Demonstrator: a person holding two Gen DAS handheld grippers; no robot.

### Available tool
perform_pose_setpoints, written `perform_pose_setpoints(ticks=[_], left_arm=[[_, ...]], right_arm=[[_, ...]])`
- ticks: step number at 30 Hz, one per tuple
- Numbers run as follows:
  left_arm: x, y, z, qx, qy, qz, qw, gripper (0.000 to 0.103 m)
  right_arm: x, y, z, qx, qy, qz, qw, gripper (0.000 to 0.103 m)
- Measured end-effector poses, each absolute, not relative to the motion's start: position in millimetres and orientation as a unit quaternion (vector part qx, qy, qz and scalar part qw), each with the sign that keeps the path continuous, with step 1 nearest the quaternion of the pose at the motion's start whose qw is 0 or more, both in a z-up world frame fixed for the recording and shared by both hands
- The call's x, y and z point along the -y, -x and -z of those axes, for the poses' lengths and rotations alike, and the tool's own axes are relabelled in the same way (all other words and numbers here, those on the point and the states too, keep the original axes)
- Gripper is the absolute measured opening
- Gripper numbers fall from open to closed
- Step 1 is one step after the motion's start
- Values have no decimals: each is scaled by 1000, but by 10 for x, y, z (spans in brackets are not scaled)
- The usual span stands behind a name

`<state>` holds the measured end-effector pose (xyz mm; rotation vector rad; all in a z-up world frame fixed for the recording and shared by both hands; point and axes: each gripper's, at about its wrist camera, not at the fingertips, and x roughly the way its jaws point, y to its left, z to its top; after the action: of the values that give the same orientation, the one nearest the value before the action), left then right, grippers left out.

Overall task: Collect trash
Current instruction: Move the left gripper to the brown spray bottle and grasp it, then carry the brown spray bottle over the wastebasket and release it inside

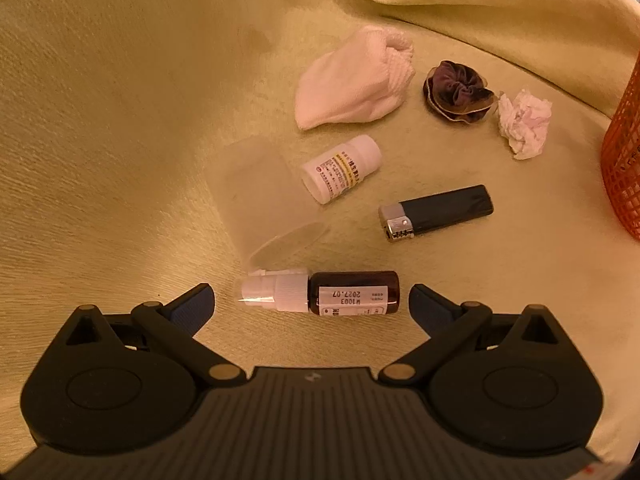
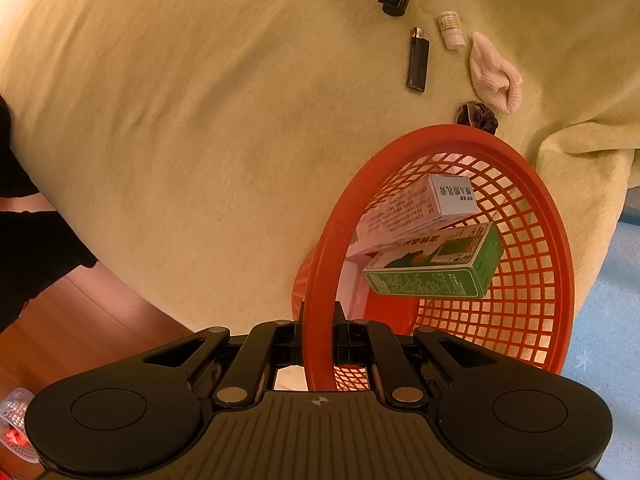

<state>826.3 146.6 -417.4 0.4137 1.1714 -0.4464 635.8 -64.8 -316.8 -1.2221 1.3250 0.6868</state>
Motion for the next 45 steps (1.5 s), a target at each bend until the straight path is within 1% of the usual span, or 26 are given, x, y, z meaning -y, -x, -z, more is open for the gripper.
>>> perform_pose_setpoints(ticks=[5, 13, 27, 31, 35, 45], left_arm=[[-1478, -8303, 4195, -547, -187, 207, 789, 100], [-1448, -8315, 4221, -551, -193, 214, 783, 88], [-1500, -8255, 4144, -557, -202, 227, 773, 86], [-1529, -8163, 4009, -555, -202, 235, 772, 86], [-1490, -8027, 3764, -543, -212, 258, 770, 86], [-1135, -7688, 3040, -480, -236, 350, 769, 86]], right_arm=[[650, -6357, 3168, -564, 520, -293, 570, 4], [655, -6359, 3167, -565, 518, -291, 572, 4], [665, -6346, 3163, -564, 520, -293, 571, 4], [664, -6326, 3162, -562, 523, -296, 569, 4], [657, -6304, 3163, -559, 528, -297, 566, 4], [627, -6252, 3174, -549, 543, -303, 559, 4]])
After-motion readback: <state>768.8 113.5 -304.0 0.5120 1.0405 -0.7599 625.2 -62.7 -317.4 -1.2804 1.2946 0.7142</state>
